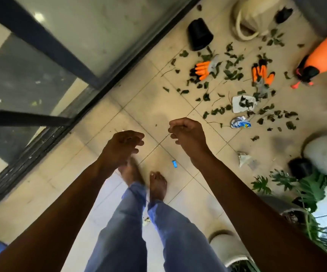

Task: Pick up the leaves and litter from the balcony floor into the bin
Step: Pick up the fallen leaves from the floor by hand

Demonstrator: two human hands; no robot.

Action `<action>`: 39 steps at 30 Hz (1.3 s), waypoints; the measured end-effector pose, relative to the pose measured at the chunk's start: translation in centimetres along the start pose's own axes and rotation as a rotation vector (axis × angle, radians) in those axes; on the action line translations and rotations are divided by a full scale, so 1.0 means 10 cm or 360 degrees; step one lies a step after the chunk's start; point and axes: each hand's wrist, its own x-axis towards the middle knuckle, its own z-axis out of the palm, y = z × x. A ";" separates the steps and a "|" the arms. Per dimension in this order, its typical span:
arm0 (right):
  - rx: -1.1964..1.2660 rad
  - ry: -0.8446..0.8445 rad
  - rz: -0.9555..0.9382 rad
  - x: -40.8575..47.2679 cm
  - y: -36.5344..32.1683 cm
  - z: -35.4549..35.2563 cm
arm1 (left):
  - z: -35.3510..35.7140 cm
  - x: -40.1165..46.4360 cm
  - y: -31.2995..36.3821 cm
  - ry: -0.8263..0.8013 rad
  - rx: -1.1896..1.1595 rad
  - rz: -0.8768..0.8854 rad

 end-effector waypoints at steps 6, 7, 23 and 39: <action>0.0077 0.0197 -0.0037 0.37 -0.13 -0.54 | 0.38 0.54 0.59 -0.0139 0.0191 0.0012; 0.0080 0.0221 -0.0046 0.45 -0.16 -0.62 | 0.44 0.63 0.69 -0.0156 0.0181 0.0000; -0.0266 0.0315 0.0096 2.15 -0.54 -1.47 | 1.00 2.30 2.06 -0.0260 0.0354 -0.0088; -0.0825 0.0402 0.0013 4.92 0.85 -1.74 | 2.11 3.95 1.17 -0.0234 0.0326 -0.0361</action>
